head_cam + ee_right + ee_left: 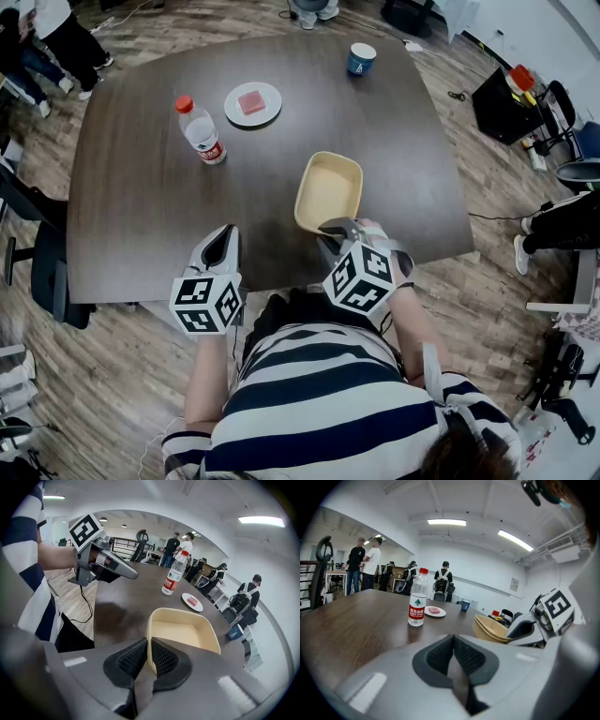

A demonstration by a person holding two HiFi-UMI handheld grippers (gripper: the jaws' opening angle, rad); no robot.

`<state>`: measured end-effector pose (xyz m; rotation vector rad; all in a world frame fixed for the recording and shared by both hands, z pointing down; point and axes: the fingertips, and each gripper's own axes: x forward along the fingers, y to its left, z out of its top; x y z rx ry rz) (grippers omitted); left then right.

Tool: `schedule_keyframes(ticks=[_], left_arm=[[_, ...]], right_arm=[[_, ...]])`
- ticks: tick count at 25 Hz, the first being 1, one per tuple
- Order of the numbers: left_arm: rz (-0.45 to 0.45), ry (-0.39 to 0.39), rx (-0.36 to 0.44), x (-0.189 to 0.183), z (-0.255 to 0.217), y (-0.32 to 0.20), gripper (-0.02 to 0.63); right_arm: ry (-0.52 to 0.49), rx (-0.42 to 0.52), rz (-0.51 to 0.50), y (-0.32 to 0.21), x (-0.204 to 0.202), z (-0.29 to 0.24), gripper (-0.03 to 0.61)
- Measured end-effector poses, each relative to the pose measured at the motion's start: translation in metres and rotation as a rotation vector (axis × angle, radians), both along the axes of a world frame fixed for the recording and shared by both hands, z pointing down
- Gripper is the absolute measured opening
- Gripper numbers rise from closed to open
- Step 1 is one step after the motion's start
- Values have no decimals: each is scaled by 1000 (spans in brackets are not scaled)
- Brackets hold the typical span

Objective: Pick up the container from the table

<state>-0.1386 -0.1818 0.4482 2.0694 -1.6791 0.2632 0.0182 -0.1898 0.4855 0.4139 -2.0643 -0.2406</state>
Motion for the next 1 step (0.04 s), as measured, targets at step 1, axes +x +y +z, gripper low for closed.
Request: schedule_keyframes(ticks=[1], left_arm=[[1,2,1,1,0,-1,0]], right_arm=[[1,-1,-1,0,0,0,23]])
